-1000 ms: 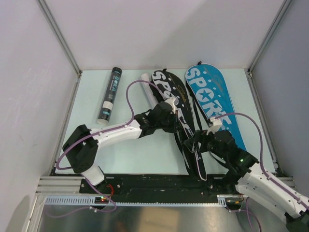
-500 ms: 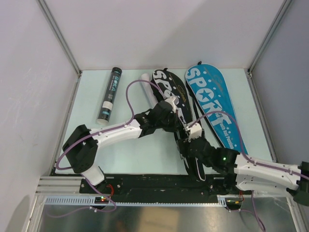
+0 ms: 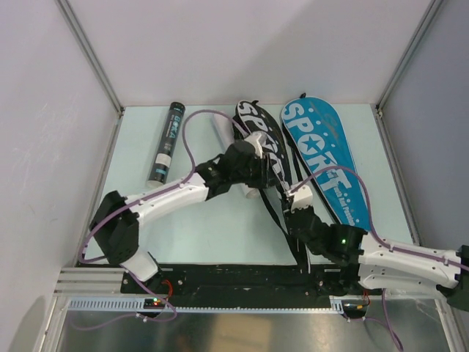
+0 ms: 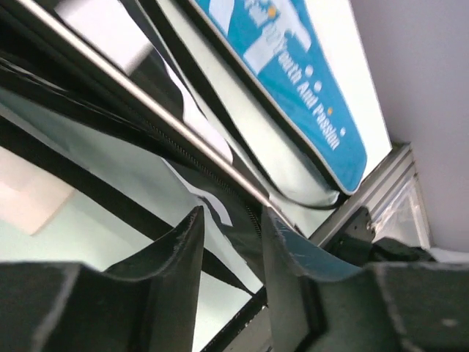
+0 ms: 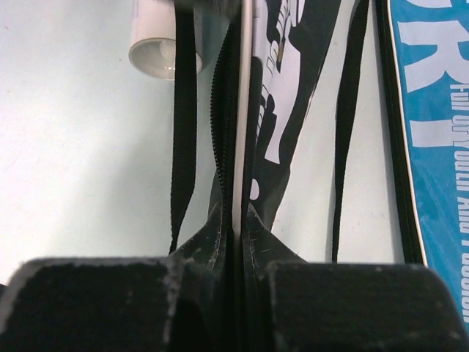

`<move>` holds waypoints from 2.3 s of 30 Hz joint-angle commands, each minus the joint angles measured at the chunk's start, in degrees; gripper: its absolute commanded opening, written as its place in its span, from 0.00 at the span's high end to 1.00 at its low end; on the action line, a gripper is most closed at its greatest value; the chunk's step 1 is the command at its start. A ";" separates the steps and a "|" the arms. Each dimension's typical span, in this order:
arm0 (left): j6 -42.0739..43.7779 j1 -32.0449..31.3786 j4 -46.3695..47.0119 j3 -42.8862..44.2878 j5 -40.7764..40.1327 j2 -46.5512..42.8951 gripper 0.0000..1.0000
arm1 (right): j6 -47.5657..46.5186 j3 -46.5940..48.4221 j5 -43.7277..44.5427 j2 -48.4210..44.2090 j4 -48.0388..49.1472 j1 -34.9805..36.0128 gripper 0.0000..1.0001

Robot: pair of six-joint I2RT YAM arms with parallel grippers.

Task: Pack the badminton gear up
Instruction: Adjust the racket bag at the center of the board.

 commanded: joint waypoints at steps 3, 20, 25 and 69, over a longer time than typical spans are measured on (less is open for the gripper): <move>9.43 5.94 -3.18 8.52 3.34 -7.05 0.43 | -1.05 -2.26 -3.28 -9.09 4.82 -3.65 1.00; 23.16 19.16 -9.02 17.85 -4.39 1.12 0.40 | 1.17 -5.36 -9.38 -18.66 0.84 -5.59 1.00; 22.03 23.50 -9.38 19.49 -2.30 5.10 0.41 | 2.30 -6.21 -9.81 -21.95 0.01 -6.06 1.00; 20.45 25.58 -2.91 25.40 11.78 21.19 0.92 | 4.28 -5.78 -13.19 -34.37 -6.67 -8.73 1.00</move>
